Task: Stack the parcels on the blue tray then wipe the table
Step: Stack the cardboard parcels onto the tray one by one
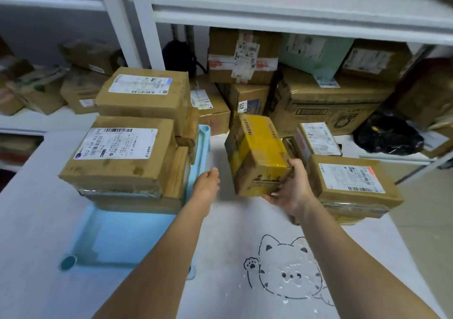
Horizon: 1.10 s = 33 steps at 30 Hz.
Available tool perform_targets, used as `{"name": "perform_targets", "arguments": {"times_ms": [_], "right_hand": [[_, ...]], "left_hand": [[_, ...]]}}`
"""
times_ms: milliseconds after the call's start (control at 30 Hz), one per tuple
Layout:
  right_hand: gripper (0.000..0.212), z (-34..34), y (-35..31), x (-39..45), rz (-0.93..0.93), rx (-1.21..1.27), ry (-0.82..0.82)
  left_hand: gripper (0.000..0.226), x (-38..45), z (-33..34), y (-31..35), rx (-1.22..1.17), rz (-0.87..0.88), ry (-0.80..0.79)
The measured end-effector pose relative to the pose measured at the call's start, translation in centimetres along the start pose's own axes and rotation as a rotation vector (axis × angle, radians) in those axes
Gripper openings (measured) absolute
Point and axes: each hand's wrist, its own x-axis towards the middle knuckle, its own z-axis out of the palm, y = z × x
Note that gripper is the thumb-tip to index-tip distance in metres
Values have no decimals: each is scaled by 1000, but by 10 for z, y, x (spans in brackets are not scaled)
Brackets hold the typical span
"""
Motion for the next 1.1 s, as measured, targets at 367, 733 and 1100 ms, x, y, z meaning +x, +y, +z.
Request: {"name": "perform_targets", "arguments": {"times_ms": [367, 733, 1100], "right_hand": [[86, -1, 11, -55, 177, 120, -213], [98, -7, 20, -56, 296, 37, -170], [44, -6, 21, -65, 55, 156, -8]], "left_hand": [[50, -25, -21, 30, -236, 158, -75], [50, -55, -38, 35, -167, 469, -151], [35, -48, -39, 24, 69, 416, -24]]}}
